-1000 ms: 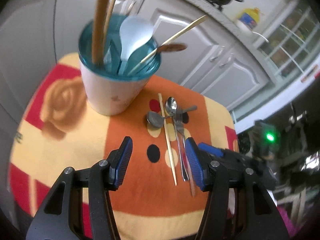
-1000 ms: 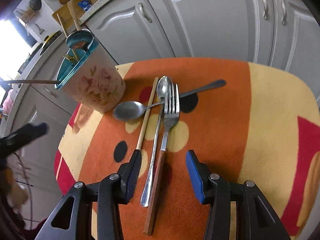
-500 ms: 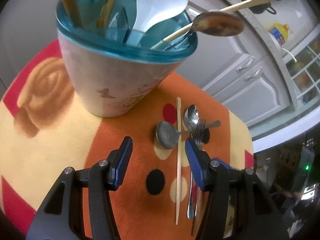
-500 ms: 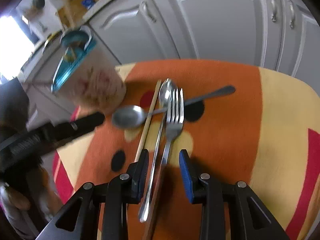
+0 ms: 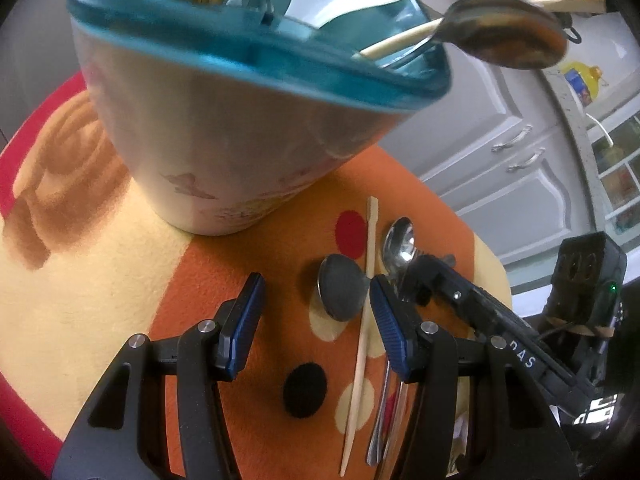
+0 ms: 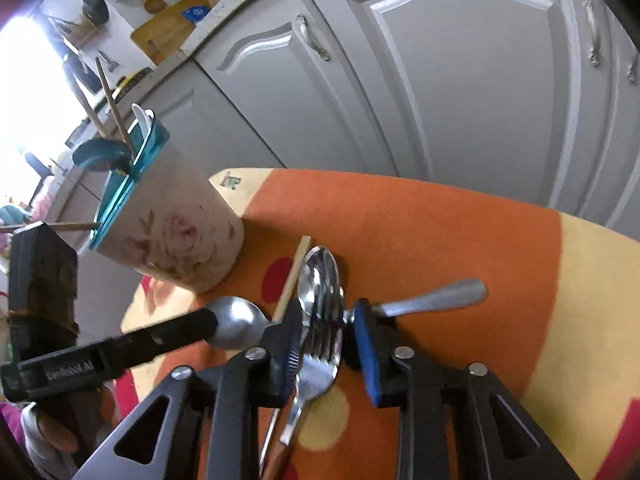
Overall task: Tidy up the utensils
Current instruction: 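Grasp a metal spoon with the left tool while the right tool grasps a silver fork, then lift the spoon with the left tool while the right tool carries the fork to the cup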
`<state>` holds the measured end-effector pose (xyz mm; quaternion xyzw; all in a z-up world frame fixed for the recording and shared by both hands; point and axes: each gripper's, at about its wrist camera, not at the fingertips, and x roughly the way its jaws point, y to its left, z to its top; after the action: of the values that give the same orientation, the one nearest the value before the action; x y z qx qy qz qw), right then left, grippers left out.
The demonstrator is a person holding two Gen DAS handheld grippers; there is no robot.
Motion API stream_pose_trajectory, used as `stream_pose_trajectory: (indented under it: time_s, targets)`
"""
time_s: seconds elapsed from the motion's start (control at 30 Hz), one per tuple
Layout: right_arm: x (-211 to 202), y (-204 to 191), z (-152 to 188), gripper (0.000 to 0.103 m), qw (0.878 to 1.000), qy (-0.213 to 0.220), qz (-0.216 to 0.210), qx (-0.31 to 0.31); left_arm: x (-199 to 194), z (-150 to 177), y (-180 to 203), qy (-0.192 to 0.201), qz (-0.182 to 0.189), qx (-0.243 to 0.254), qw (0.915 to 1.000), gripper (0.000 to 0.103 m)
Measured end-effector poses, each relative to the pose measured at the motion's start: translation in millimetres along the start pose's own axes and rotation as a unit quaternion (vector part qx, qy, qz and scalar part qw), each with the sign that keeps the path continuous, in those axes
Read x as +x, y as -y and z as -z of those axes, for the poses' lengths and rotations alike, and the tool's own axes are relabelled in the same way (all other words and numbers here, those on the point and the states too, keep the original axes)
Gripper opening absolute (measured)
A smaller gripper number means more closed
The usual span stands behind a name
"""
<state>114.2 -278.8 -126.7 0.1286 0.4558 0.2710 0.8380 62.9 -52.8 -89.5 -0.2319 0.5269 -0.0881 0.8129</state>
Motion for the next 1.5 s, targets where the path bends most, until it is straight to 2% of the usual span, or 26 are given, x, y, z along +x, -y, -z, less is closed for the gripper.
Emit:
stream_pose_trajectory:
  time_s: [0.03,0.13,0.2,0.27,0.33,0.53,0.7,0.77,0.83,0.87,1.03,1.13,1.2,1.23,1.3,1.43,1.5]
  targets:
    - [2.0,1.3,-0.4,0.011,1.0,-0.001,-0.003,0.002,1.3,-0.3,0.2,0.001,-0.002,-0.002,1.0,0.054]
    - [3.4,6.5,-0.2,0.006,1.0,0.002,-0.013,0.019,2.3,-1.0,1.3,0.007,-0.005,-0.005,1.0,0.052]
    - [-4.4,7.1,3.6,0.006,1.0,0.006,-0.001,0.016,4.5,-1.7,0.3,0.007,-0.008,-0.012,0.9999,0.031]
    - [-14.7,8.7,8.0,0.004,1.0,0.009,0.0,0.021,8.7,-2.4,-0.4,0.003,-0.008,-0.021,0.9997,0.02]
    - [-26.7,8.9,16.5,0.002,1.0,0.011,0.001,0.021,11.1,-2.5,-1.3,0.001,-0.004,-0.025,0.9997,0.014]
    - [-59.7,17.3,40.1,0.002,0.999,0.011,0.019,0.028,1.4,-1.5,-6.9,-0.004,0.015,-0.021,0.9997,0.006]
    - [-67.9,24.5,55.0,0.002,0.999,0.01,0.005,0.042,-15.3,7.6,-12.7,-0.016,0.021,0.005,0.9996,0.006]
    - [-65.5,23.9,54.5,0.007,0.999,0.011,0.004,0.045,-21.8,9.8,-19.6,-0.015,0.02,0.005,0.9997,0.005]
    - [-60.9,22.3,50.8,0.033,0.999,0.016,-0.002,0.045,-28.3,9.8,-27.1,-0.016,0.023,0.004,0.9996,0.005]
    - [-58.0,20.3,48.0,0.033,0.999,0.018,-0.002,0.037,-34.1,10.0,-32.2,-0.015,0.021,0.006,0.9996,0.005]
    - [-37.7,21.2,33.5,0.033,1.0,-0.001,-0.003,0.025,-60.0,11.3,-59.2,-0.028,0.01,0.025,0.9993,0.005]
    - [-29.3,25.6,29.1,0.033,1.0,-0.001,-0.018,0.021,-72.6,9.2,-74.6,-0.042,0.001,0.039,0.9983,0.005]
    - [-25.9,27.7,28.5,0.012,0.999,-0.007,-0.028,0.019,-78.0,8.0,-82.9,-0.047,-0.007,0.046,0.9978,0.005]
    - [-25.5,27.9,29.4,0.007,0.999,-0.008,-0.028,0.017,-78.1,6.7,-85.8,-0.052,-0.003,0.052,0.9973,0.006]
    - [-28.7,25.5,31.5,0.003,0.999,-0.006,-0.036,0.014,-75.3,4.9,-90.6,-0.056,-0.003,0.054,0.9969,0.005]
    - [-35.4,18.6,36.8,0.003,0.999,-0.018,-0.034,0.008,-62.6,4.1,-100.1,-0.075,0.004,0.044,0.9962,0.006]
    - [-38.4,19.1,39.5,0.003,0.999,-0.024,-0.029,0.007,-60.5,6.2,-101.0,-0.079,0.008,0.044,0.9958,0.01]
